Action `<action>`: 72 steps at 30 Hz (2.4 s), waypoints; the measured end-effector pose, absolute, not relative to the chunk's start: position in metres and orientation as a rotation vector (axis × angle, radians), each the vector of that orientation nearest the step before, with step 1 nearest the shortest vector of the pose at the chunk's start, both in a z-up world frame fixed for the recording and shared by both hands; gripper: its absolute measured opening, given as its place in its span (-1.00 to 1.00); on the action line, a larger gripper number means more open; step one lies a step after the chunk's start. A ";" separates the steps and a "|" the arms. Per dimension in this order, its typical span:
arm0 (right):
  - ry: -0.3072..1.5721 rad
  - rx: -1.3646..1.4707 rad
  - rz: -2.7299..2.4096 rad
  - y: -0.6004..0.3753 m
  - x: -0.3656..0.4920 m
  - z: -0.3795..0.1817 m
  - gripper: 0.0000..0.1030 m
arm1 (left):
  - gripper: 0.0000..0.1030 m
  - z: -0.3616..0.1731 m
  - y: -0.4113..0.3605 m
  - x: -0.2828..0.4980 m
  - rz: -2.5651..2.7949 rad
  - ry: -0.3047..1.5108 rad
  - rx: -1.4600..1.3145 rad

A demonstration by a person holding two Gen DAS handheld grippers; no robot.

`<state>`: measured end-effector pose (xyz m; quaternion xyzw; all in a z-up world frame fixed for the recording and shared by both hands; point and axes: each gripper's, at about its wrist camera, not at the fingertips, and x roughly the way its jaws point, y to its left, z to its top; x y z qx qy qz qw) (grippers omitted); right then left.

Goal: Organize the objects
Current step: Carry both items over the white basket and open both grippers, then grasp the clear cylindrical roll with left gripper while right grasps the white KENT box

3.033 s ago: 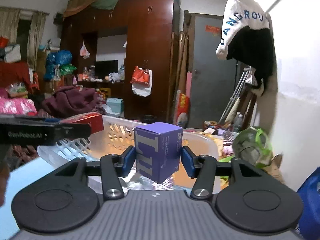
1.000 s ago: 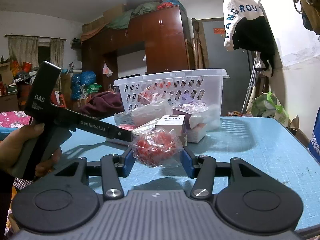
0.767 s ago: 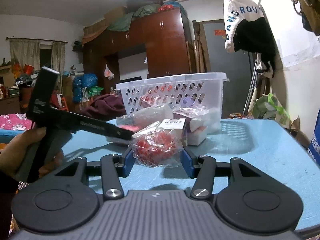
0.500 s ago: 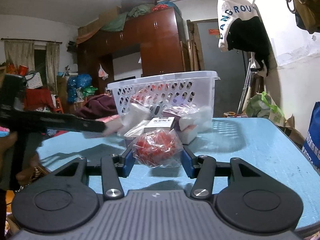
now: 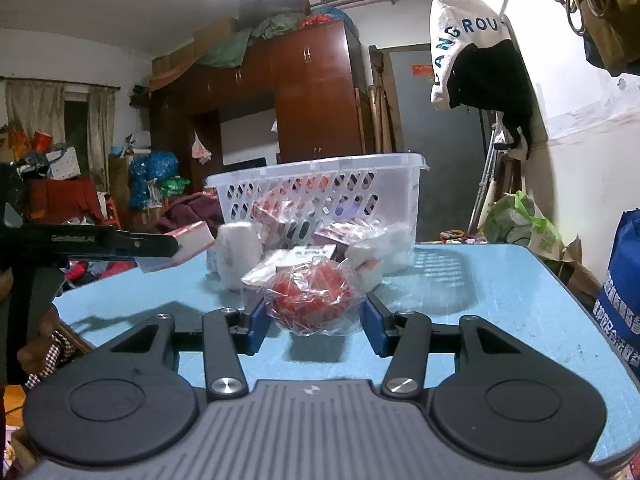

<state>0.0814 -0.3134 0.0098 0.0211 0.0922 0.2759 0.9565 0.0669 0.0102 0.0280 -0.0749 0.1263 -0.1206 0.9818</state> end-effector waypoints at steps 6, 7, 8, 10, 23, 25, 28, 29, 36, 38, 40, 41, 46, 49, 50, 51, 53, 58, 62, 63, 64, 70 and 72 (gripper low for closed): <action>0.092 -0.003 0.555 -0.301 0.083 0.048 0.01 | 0.48 0.061 0.008 0.063 -0.264 0.125 -0.141; 0.049 -0.028 0.552 -0.296 0.084 0.061 0.01 | 0.48 0.073 0.006 0.067 -0.266 0.103 -0.129; 0.017 -0.058 0.552 -0.290 0.087 0.071 0.01 | 0.48 0.087 0.005 0.074 -0.269 0.090 -0.117; -0.041 -0.111 0.549 -0.278 0.100 0.094 0.01 | 0.48 0.114 0.000 0.091 -0.280 0.077 -0.100; 0.168 -0.158 0.507 -0.229 0.236 0.130 0.00 | 0.48 0.135 -0.011 0.221 -0.154 0.280 -0.074; 0.176 -0.150 0.510 -0.227 0.236 0.128 0.02 | 0.49 0.133 -0.008 0.223 -0.162 0.287 -0.094; 0.184 -0.133 0.508 -0.228 0.234 0.130 0.63 | 0.77 0.133 -0.007 0.225 -0.171 0.270 -0.080; 0.160 -0.120 0.485 -0.232 0.223 0.130 0.93 | 0.80 0.134 -0.006 0.223 -0.156 0.266 -0.071; 0.180 0.078 0.441 -0.284 0.146 0.100 1.00 | 0.82 0.108 -0.001 0.145 -0.203 0.198 -0.053; 0.228 0.087 0.512 -0.297 0.129 0.077 1.00 | 0.82 0.089 -0.004 0.128 -0.224 0.219 -0.035; 0.247 0.109 0.558 -0.303 0.119 0.061 1.00 | 0.82 0.074 -0.010 0.125 -0.237 0.254 -0.004; 0.251 0.124 0.562 -0.306 0.118 0.057 1.00 | 0.82 0.068 -0.014 0.127 -0.238 0.268 0.008; 0.261 0.053 0.576 -0.290 0.114 0.052 0.78 | 0.80 0.053 -0.022 0.139 -0.218 0.324 0.011; 0.266 -0.024 0.567 -0.278 0.116 0.050 0.56 | 0.75 0.050 -0.025 0.143 -0.199 0.362 -0.018; 0.271 -0.046 0.563 -0.274 0.115 0.048 0.44 | 0.73 0.048 -0.027 0.144 -0.199 0.361 -0.013; 0.275 -0.057 0.564 -0.274 0.116 0.046 0.32 | 0.68 0.046 -0.030 0.145 -0.191 0.361 -0.002; 0.294 -0.083 0.560 -0.273 0.120 0.040 0.04 | 0.52 0.041 -0.034 0.149 -0.171 0.374 0.013; 0.292 -0.124 0.550 -0.270 0.117 0.039 -0.10 | 0.01 0.037 -0.037 0.155 -0.179 0.411 0.020; 0.287 -0.124 0.544 -0.269 0.118 0.037 -0.13 | 0.00 0.036 -0.037 0.152 -0.192 0.406 0.024; 0.280 -0.119 0.538 -0.270 0.118 0.037 -0.14 | 0.00 0.036 -0.036 0.151 -0.194 0.403 0.017; 0.265 -0.108 0.534 -0.272 0.117 0.036 -0.14 | 0.00 0.035 -0.035 0.151 -0.203 0.398 0.008; 0.164 -0.023 0.524 -0.286 0.106 0.036 -0.16 | -0.01 0.036 -0.027 0.136 -0.211 0.304 -0.051; 0.158 -0.012 0.515 -0.287 0.106 0.035 -0.17 | -0.01 0.036 -0.029 0.135 -0.212 0.296 -0.038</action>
